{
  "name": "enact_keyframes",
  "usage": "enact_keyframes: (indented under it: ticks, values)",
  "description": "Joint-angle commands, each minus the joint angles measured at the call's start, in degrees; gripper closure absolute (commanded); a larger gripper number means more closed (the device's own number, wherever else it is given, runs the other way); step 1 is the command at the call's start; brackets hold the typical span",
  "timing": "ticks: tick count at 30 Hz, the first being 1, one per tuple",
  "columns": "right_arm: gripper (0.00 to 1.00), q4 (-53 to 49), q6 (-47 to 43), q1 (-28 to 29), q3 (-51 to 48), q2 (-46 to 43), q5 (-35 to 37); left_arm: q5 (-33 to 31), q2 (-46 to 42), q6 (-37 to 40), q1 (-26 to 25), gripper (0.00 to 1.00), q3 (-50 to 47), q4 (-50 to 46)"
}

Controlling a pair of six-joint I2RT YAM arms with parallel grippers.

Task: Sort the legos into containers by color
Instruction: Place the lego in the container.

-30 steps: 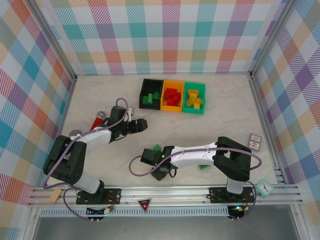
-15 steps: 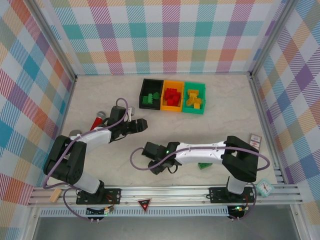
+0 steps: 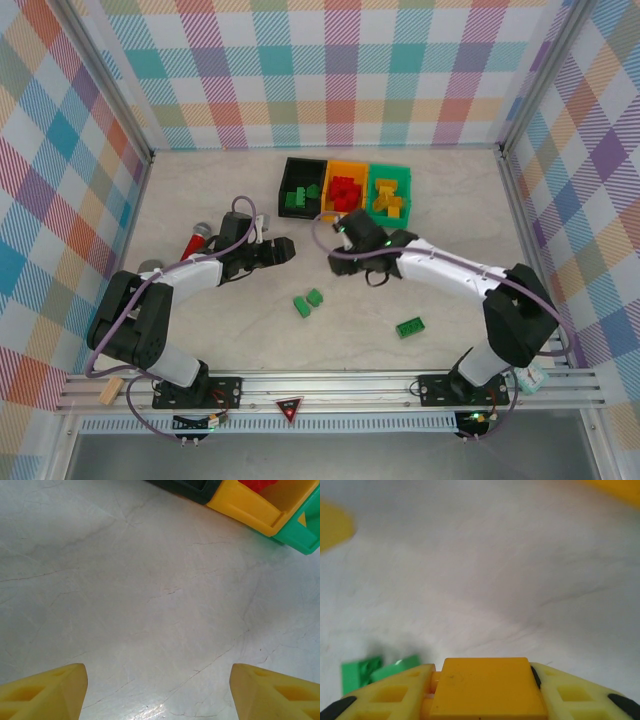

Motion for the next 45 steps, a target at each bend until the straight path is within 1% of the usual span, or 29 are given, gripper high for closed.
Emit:
enact_keyframes:
  ticks: [1, 7, 13, 17, 21, 23, 26, 29, 33, 35, 38, 45]
  values:
    - [0.64, -0.67, -2.8, -5.93, 5.09, 1.36, -4.95, -0.23, -0.9, -0.04, 0.84, 0.25, -0.51, 1.03]
    - [0.63, -1.29, -3.23, -14.55, 14.51, 7.74, -9.95, -0.64, -1.14, -0.17, 0.83, 0.25, -0.88, 1.55]
    - [0.63, -5.16, -4.07, -19.99, 26.82, 16.79, -12.25, -0.97, -1.09, -0.12, 0.79, 0.25, -1.05, 1.69]
    - [0.61, -6.88, -3.75, -23.25, 32.81, 21.4, -12.76, -1.07, -0.52, -0.02, 0.84, 0.25, -0.91, 1.78]
    - [0.6, -9.32, -4.02, -25.53, 38.8, 26.01, -12.59, -0.4, 0.37, -0.19, 0.84, 0.25, -0.78, 2.32]
    - [0.58, -10.47, -4.52, -26.23, 41.39, 28.28, -12.55, -0.46, 0.45, -0.22, 0.84, 0.25, -0.85, 2.38]
    - [0.55, -10.64, -6.31, -26.41, 43.22, 30.31, -9.74, -0.3, 0.36, -0.23, 0.83, 0.25, -0.77, 2.3]
    - [0.53, -11.59, -5.79, -27.27, 45.24, 32.32, -9.74, -0.56, 0.03, -0.19, 0.82, 0.25, -0.83, 2.2]
    - [0.32, -10.98, -4.71, -27.72, 44.98, 32.23, -11.95, -0.51, -0.13, -0.17, 0.84, 0.25, -0.83, 2.06]
    - [0.26, -10.06, -4.21, -27.72, 43.56, 31.15, -12.6, -0.81, -0.31, -0.08, 0.84, 0.25, -0.87, 1.93]
    - [0.24, -8.95, -3.92, -27.64, 41.0, 28.85, -13.58, -0.58, -0.18, -0.11, 0.84, 0.25, -0.79, 2.05]
    - [0.22, -4.43, -3.37, -27.28, 28.73, 20.18, -16.49, 0.0, 0.02, -0.34, 0.84, 0.25, -0.84, 2.36]
